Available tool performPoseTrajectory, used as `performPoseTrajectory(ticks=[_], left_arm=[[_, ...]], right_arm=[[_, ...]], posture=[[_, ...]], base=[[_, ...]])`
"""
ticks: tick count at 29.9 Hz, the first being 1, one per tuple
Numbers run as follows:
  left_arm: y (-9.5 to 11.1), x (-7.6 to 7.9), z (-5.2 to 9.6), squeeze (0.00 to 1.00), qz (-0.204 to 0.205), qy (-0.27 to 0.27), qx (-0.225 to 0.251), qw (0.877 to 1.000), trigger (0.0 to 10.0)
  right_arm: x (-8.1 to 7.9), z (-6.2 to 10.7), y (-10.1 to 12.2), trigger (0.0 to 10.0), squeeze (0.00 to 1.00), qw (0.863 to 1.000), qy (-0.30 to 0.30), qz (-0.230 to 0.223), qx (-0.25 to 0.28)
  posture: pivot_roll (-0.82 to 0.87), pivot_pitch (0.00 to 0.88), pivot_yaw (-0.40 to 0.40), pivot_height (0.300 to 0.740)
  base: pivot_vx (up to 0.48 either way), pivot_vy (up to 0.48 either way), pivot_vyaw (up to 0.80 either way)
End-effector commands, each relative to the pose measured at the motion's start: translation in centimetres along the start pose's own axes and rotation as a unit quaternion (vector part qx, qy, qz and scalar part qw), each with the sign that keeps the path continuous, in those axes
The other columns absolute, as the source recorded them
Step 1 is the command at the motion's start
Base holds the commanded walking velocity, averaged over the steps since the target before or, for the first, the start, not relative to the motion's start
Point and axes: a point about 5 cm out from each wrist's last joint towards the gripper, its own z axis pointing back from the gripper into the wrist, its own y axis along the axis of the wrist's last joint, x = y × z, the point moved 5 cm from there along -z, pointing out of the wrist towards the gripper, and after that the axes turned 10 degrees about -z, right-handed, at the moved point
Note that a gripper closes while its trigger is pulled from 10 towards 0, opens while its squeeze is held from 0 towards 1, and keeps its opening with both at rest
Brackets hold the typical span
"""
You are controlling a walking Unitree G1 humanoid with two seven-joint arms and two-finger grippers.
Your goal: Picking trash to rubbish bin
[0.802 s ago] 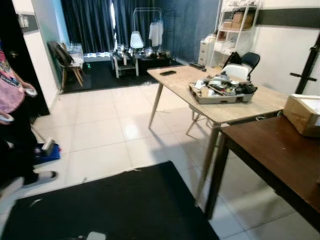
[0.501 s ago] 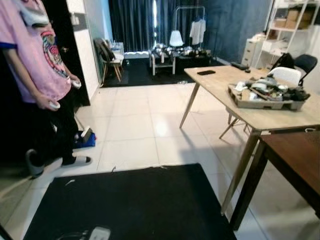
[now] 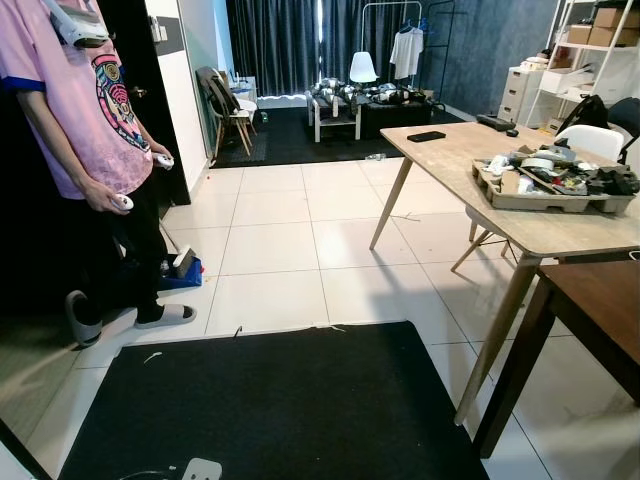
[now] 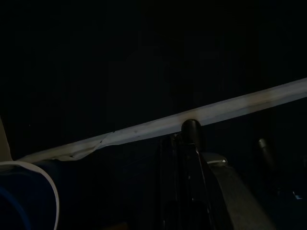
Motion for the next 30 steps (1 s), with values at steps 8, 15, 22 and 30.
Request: performPoseTrajectory(ticks=[8,15,22,30], left_arm=[[0.5,0.4,0.0,0.0,0.011,-0.016,0.016,1.0,10.0],[0.9,0.6,-0.1,0.0,0.004,-0.018,0.024,1.0,10.0],[0.7,0.7,0.0,0.0,0.004,-0.018,0.023,1.0,10.0],[0.5,0.7,0.0,0.0,0.003,-0.017,0.021,1.0,10.0]], right_arm=[[0.1,0.1,0.3,10.0,0.0,1.0,-0.009,0.005,0.027],[0.0,0.1,0.4,10.0,0.0,1.0,-0.004,0.006,0.024],[0.1,0.1,0.4,10.0,0.0,1.0,-0.006,0.008,0.024],[0.1,0.1,0.2,10.0,0.0,1.0,-0.004,0.009,0.02]], posture=[[-0.15,0.1,0.051,0.74],[-0.15,0.093,0.043,0.74],[-0.16,0.089,0.042,0.74],[-0.15,0.095,0.035,0.74]], base=[[0.082,0.0,0.0],[0.441,0.0,0.0],[0.469,0.0,0.0],[0.462,0.0,0.0]])
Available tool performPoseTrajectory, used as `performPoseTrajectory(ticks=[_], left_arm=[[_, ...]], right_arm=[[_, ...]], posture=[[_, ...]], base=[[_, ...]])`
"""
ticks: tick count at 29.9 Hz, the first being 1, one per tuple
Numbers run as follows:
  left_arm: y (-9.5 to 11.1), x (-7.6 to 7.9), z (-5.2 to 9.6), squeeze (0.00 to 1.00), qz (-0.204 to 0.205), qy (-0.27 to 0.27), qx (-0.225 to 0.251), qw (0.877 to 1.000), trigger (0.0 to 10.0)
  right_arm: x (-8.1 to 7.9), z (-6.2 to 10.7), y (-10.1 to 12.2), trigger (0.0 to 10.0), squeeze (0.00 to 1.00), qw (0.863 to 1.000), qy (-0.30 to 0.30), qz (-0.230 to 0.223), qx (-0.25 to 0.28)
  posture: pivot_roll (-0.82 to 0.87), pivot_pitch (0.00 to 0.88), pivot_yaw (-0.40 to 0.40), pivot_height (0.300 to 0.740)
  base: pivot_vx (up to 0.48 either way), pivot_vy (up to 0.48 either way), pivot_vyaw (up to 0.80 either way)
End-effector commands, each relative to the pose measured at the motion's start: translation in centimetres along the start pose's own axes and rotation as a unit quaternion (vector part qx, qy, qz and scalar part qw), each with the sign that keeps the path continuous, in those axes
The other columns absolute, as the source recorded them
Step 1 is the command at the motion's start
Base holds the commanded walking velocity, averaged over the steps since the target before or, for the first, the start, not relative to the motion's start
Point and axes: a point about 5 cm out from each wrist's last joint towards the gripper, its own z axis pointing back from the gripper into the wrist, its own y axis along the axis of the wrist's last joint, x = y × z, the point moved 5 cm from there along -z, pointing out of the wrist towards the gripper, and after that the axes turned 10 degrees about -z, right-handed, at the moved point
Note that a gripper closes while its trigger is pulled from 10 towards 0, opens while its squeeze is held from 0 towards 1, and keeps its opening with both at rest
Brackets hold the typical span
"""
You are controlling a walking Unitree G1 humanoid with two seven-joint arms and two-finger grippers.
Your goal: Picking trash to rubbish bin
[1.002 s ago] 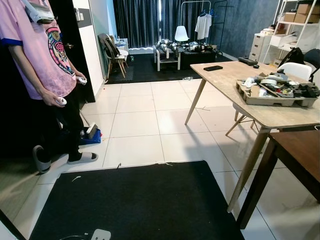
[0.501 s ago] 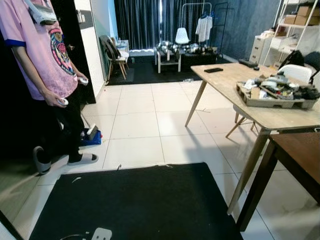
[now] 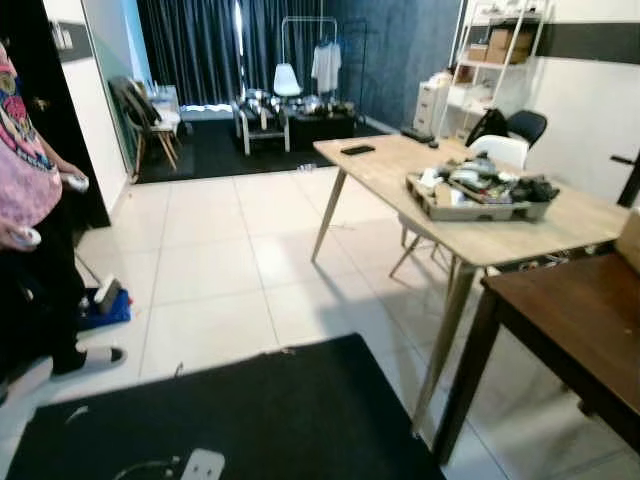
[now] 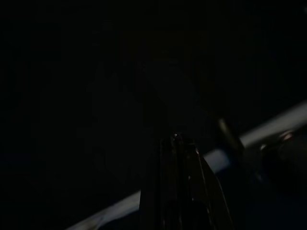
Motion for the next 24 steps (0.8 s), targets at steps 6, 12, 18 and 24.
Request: performPoseTrajectory(ticks=[6,12,18,24], left_arm=[[-1.06,0.05,0.21,0.0,0.003,0.001,-0.015,1.0,10.0],[-1.33,-0.13,0.3,0.0,0.004,0.003,-0.018,1.0,10.0],[-1.42,-0.1,0.32,0.0,0.001,0.0,-0.02,1.0,10.0],[-1.32,-0.11,0.29,0.0,-0.001,-0.001,-0.021,1.0,10.0]], right_arm=[[-0.52,-0.07,-0.1,10.0,0.0,1.0,0.006,-0.001,-0.005],[-0.84,-0.1,-0.16,10.0,0.0,1.0,0.011,-0.001,-0.007],[-1.05,-0.08,-0.29,10.0,0.0,1.0,0.019,-0.004,-0.01],[-1.15,0.01,-0.51,10.0,0.0,1.0,0.028,-0.008,-0.01]], posture=[[-0.15,0.102,0.03,0.74],[-0.15,0.113,0.035,0.74],[-0.15,0.12,0.039,0.74],[-0.15,0.123,0.042,0.74]], base=[[0.459,0.0,0.0],[0.459,0.0,0.0],[0.459,0.0,0.0],[0.458,0.0,0.0]])
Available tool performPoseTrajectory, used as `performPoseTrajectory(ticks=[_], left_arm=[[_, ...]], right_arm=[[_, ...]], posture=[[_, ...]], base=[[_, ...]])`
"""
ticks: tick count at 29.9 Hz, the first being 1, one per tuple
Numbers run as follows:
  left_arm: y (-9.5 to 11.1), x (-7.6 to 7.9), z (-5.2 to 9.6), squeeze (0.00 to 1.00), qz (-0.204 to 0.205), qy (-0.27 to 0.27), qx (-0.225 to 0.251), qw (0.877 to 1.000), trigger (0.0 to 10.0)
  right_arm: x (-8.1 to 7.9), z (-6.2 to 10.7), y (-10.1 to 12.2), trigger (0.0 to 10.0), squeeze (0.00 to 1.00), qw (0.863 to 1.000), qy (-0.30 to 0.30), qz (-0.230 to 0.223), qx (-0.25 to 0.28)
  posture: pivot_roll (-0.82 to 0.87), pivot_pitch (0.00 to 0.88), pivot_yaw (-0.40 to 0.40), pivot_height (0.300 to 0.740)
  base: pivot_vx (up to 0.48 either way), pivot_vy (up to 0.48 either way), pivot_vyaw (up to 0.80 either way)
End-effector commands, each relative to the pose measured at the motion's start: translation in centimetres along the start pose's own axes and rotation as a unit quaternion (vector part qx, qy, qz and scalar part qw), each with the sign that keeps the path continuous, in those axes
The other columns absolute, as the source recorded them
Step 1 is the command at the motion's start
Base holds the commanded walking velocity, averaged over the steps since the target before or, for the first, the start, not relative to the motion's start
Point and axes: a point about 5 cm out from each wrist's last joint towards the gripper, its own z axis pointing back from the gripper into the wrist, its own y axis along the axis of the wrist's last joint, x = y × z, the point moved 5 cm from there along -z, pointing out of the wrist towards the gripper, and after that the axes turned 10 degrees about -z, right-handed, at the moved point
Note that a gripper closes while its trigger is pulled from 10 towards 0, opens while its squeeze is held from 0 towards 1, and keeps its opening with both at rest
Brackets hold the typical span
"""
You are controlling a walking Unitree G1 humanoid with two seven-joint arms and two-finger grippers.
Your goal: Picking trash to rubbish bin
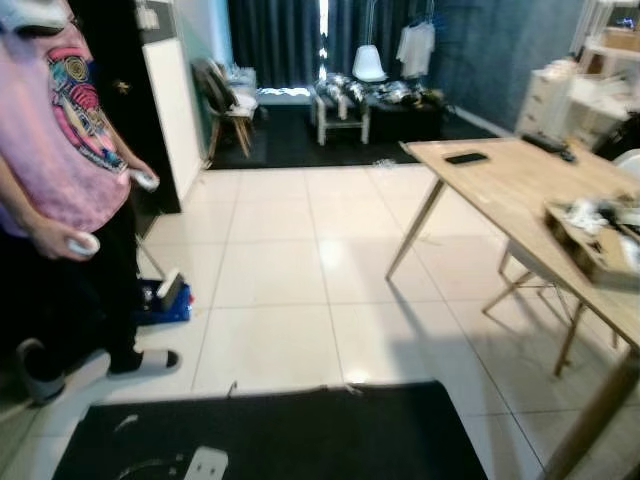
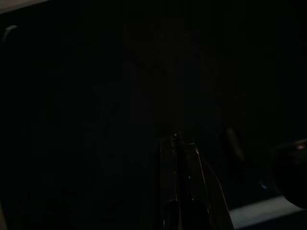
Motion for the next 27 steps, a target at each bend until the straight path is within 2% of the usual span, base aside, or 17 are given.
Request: performPoseTrajectory(ticks=[1,3,22,27], left_arm=[[-1.31,-0.11,0.27,0.0,0.0,0.0,-0.02,1.0,10.0],[-1.24,-0.04,0.24,0.0,0.0,-0.001,-0.02,1.0,10.0],[-1.1,-0.27,0.21,0.0,-0.001,0.004,-0.02,1.0,10.0],[-1.08,-0.26,0.22,0.0,-0.021,-0.001,-0.021,1.0,10.0]], right_arm=[[-0.84,0.18,-1.56,10.0,0.0,1.0,0.014,-0.016,-0.02],[-0.91,0.19,-1.58,10.0,0.0,0.999,0.017,-0.029,-0.019],[-0.65,0.1,-1.38,10.0,0.0,0.999,0.009,-0.026,-0.023],[-0.05,0.16,-1.47,10.0,0.0,0.997,-0.017,-0.073,-0.017]], posture=[[-0.15,0.123,0.042,0.74],[-0.15,0.122,0.041,0.74],[-0.14,0.101,0.037,0.74],[-0.13,0.094,0.039,0.74]], base=[[0.458,0.0,0.0],[0.458,0.0,-0.68],[0.452,0.0,-0.8],[0.44,0.0,-0.8]])
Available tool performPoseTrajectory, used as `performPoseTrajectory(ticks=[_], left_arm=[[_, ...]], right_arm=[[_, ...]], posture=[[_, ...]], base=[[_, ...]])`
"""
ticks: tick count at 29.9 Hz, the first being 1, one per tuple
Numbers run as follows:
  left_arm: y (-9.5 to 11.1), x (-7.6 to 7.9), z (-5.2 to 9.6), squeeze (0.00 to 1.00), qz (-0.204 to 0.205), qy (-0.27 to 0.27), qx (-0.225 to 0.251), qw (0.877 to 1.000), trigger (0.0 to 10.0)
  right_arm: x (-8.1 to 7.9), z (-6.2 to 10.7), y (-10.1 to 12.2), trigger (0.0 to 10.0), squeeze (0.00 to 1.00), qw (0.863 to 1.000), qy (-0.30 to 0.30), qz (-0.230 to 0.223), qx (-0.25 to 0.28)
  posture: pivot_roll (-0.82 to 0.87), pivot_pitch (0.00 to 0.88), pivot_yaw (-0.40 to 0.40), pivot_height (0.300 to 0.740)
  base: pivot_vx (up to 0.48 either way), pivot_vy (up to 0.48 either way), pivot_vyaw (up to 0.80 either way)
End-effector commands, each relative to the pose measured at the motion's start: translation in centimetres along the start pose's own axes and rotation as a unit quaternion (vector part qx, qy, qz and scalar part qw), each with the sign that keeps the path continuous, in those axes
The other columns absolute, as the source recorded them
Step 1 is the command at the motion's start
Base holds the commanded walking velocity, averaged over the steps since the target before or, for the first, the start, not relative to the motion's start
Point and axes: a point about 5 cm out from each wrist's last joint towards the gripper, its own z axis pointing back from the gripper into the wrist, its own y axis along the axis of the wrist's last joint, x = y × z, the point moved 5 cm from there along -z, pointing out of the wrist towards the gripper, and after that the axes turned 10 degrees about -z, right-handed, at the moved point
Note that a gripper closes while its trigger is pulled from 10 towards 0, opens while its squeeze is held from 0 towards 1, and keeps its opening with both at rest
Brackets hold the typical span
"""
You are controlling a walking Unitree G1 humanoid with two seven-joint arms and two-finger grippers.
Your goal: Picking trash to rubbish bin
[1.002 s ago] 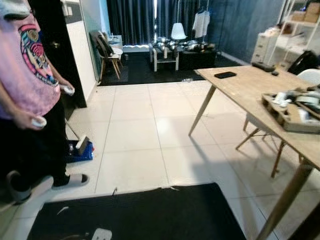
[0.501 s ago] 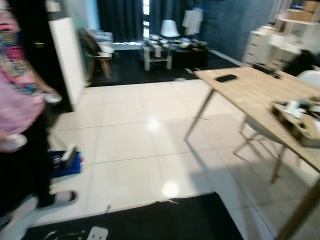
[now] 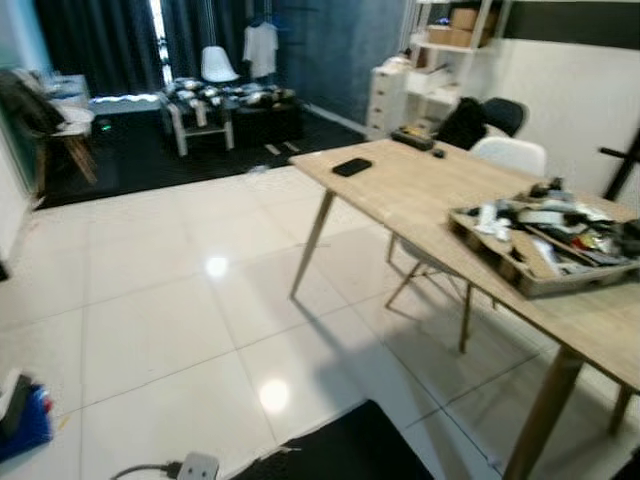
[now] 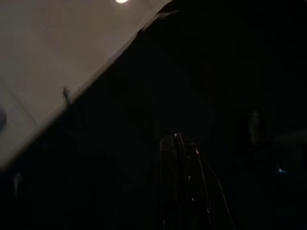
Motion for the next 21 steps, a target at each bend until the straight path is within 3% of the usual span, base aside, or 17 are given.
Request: performPoseTrajectory(ticks=[1,12,21], left_arm=[[-0.4,0.4,0.1,0.0,-0.003,-0.007,-0.005,1.0,10.0],[-0.2,-0.4,0.0,0.0,-0.01,0.002,-0.008,1.0,10.0],[0.1,0.1,-0.1,0.0,-0.011,-0.008,-0.005,1.0,10.0]], right_arm=[[0.7,0.2,-0.6,10.0,0.0,1.0,-0.016,-0.023,-0.008],[1.1,0.3,-1.2,10.0,0.0,0.999,-0.026,-0.03,-0.01],[1.9,0.6,-1.7,10.0,0.0,0.998,-0.041,-0.043,-0.013]], posture=[[-0.13,0.094,0.039,0.74],[-0.14,0.079,0.066,0.74],[-0.14,0.074,0.077,0.74]], base=[[0.428,0.0,-0.8],[0.428,0.0,-0.8],[0.393,0.0,-0.8]])
